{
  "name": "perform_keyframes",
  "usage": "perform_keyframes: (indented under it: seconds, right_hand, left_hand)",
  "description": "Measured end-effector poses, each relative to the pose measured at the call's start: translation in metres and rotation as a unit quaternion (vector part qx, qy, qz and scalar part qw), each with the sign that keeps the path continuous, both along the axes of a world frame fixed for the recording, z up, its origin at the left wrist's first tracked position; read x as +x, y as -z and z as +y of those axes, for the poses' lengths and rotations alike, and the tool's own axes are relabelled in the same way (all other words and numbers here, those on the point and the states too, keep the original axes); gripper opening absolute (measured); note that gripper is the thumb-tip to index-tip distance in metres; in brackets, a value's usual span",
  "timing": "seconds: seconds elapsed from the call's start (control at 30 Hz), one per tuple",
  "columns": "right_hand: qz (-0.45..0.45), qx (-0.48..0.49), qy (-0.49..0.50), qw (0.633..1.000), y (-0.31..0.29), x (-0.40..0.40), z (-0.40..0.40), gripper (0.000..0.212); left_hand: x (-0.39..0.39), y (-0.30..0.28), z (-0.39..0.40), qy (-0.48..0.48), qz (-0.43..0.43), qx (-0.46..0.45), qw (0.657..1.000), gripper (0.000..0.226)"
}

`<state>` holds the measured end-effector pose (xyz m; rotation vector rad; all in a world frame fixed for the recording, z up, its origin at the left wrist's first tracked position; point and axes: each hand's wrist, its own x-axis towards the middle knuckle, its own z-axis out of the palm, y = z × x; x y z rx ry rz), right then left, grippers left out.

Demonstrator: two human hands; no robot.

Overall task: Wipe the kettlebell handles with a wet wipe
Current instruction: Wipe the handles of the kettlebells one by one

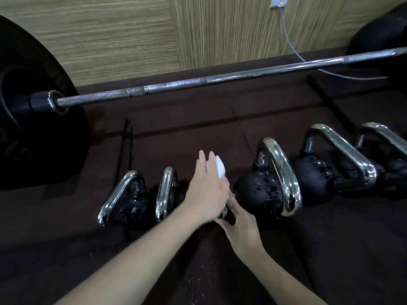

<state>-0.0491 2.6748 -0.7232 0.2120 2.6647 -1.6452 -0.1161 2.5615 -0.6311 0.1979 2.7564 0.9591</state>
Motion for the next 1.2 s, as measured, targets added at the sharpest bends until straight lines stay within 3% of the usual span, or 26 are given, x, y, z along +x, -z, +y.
perform_keyframes:
  seconds: [0.07, 0.13, 0.23, 0.27, 0.37, 0.43, 0.47, 0.57, 0.67, 0.73, 0.8, 0.9, 0.93, 1.0, 1.07, 1.1, 1.2]
  right_hand:
    - [0.006, 0.017, -0.042, 0.999, 0.0, 0.003, 0.004, 0.04]
    - [0.012, -0.025, -0.05, 0.998, 0.001, 0.006, 0.005, 0.041]
    - [0.031, -0.008, -0.034, 0.999, 0.005, 0.0, 0.003, 0.05]
    - [0.005, -0.038, -0.017, 0.999, 0.004, -0.001, 0.0, 0.057]
    - [0.011, 0.061, -0.038, 0.997, 0.013, -0.004, -0.004, 0.081]
    - [-0.006, 0.035, -0.023, 0.999, 0.016, -0.002, -0.005, 0.083]
    - [-0.013, 0.023, -0.011, 1.0, 0.02, -0.003, -0.004, 0.083]
    - [-0.009, 0.019, 0.003, 1.0, 0.025, -0.005, 0.001, 0.079]
    - [0.01, -0.023, -0.06, 0.998, 0.015, 0.0, 0.002, 0.052]
    - [-0.002, -0.136, -0.05, 0.99, 0.016, -0.004, 0.002, 0.06]
    - [0.003, -0.161, -0.057, 0.985, 0.009, -0.008, -0.002, 0.066]
    - [-0.064, -0.123, -0.002, 0.99, 0.008, -0.024, -0.013, 0.08]
    - [-0.061, -0.144, -0.002, 0.988, 0.006, -0.023, -0.013, 0.081]
    - [-0.061, -0.075, -0.013, 0.995, 0.015, -0.012, -0.007, 0.079]
    - [-0.048, -0.044, -0.032, 0.997, 0.015, -0.009, -0.008, 0.078]
    - [-0.042, -0.029, -0.02, 0.999, 0.018, -0.009, -0.006, 0.079]
    - [0.013, 0.057, -0.025, 0.998, 0.014, -0.002, -0.003, 0.081]
  left_hand:
    - [0.047, 0.006, -0.006, 0.032, 0.055, 0.008, 0.998, 0.077]
    - [0.067, 0.012, -0.008, 0.035, 0.059, 0.03, 0.997, 0.079]
    - [0.031, 0.015, 0.0, -0.02, 0.071, -0.02, 0.997, 0.073]
    - [0.005, 0.01, 0.004, -0.057, 0.045, -0.014, 0.997, 0.069]
    - [-0.072, 0.005, 0.01, -0.173, -0.137, 0.043, 0.974, 0.046]
    - [-0.096, 0.004, 0.005, -0.226, -0.234, 0.073, 0.943, 0.043]
    - [-0.093, 0.004, 0.0, -0.199, -0.237, 0.066, 0.949, 0.046]
    - [-0.031, 0.003, -0.002, -0.073, -0.094, 0.066, 0.991, 0.059]
    - [0.05, 0.011, -0.007, -0.007, 0.025, 0.043, 0.999, 0.078]
    - [0.075, 0.014, -0.008, 0.02, 0.052, -0.02, 0.998, 0.078]
    - [0.063, 0.014, -0.003, 0.015, 0.085, -0.08, 0.993, 0.075]
    - [-0.008, 0.007, 0.01, -0.031, 0.053, -0.142, 0.988, 0.066]
    - [-0.039, 0.004, 0.012, -0.05, 0.001, -0.121, 0.991, 0.059]
    - [-0.085, -0.006, 0.012, -0.079, -0.136, -0.061, 0.986, 0.047]
    - [-0.096, -0.005, 0.006, -0.073, -0.191, -0.02, 0.979, 0.043]
    - [-0.089, -0.004, 0.004, -0.063, -0.184, -0.007, 0.981, 0.043]
    - [-0.027, 0.006, 0.001, -0.058, -0.037, 0.03, 0.997, 0.048]
